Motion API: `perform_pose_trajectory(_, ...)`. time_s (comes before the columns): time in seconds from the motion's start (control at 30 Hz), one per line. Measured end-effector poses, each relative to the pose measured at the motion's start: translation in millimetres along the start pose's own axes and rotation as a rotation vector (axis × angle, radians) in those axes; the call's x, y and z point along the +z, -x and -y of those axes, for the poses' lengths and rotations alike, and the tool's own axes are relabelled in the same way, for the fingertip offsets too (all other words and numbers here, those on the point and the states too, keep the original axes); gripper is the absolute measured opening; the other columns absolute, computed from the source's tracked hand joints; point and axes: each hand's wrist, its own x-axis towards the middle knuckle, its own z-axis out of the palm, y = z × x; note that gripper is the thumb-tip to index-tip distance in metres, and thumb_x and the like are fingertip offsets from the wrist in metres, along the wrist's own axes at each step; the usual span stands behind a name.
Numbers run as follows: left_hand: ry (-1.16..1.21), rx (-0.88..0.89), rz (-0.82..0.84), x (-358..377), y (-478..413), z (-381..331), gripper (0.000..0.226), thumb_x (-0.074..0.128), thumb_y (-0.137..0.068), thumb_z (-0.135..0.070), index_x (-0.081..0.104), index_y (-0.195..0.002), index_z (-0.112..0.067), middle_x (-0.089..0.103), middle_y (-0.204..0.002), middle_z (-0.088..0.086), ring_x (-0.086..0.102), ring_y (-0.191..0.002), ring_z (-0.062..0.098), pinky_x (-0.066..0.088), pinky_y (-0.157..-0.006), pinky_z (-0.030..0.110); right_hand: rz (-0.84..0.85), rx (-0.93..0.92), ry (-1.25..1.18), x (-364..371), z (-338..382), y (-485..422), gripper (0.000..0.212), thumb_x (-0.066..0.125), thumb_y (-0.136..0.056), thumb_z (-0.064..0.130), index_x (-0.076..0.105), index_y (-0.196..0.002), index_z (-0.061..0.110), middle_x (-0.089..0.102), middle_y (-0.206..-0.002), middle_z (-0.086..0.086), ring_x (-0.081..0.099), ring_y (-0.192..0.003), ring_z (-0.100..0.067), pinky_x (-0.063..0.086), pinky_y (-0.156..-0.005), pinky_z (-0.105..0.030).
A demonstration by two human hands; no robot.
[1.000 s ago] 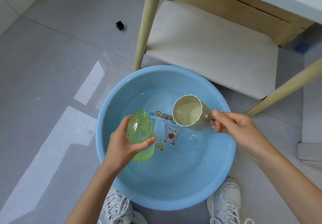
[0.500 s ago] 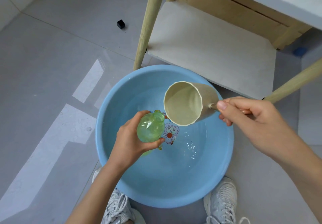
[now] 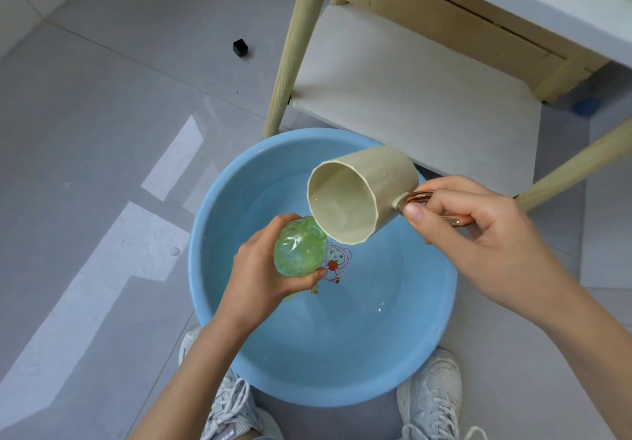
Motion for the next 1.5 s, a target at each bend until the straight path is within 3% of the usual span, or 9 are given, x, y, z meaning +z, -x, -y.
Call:
perform_pose_trajectory(0.53, 0.007, 0.009, -0.011, 2.5, -1.2, -1.3, 0.065, 0.082, -0.056, -0.049, 0.047, -0.110, -0.047, 0.062, -0.101, -0.024, 0.057, -0.096, 0.002, 0.038, -0.078, 0.007, -0.018, -0.127, 0.134, -1.3, 6.1, 3.4, 0.039, 0.055, -0.086, 0.043, 0.060, -0.064, 0.012, 0.059, -0.094, -0.001, 0.060, -0.093, -0.007, 0.037, -0.079, -0.005)
perform_pose_trajectory(1.0, 0.011, 0.012, -0.011, 3.2, -1.1, -2.2, 0.064, 0.080, -0.056, -0.052, 0.046, -0.110, -0.046, 0.062, -0.099, -0.021, 0.057, -0.095, 0.005, 0.038, -0.077, 0.008, -0.012, -0.155, 0.196, -1.6, 10.5, 4.9, 0.038, 0.055, -0.087, 0.044, 0.059, -0.064, 0.014, 0.058, -0.102, -0.001, 0.060, -0.089, -0.012, 0.037, -0.078, -0.007)
perform_pose_trajectory(1.5, 0.006, 0.000, 0.000, 4.7, -0.9, -4.4, 0.062, 0.073, -0.055, -0.060, 0.043, -0.109, -0.053, 0.062, -0.099, -0.019, 0.056, -0.095, 0.004, 0.036, -0.077, 0.007, -0.033, -0.221, 0.255, -0.9, 9.4, 5.0, 0.039, 0.055, -0.088, 0.043, 0.058, -0.064, 0.013, 0.057, -0.101, -0.003, 0.058, -0.084, -0.015, 0.044, -0.075, -0.021)
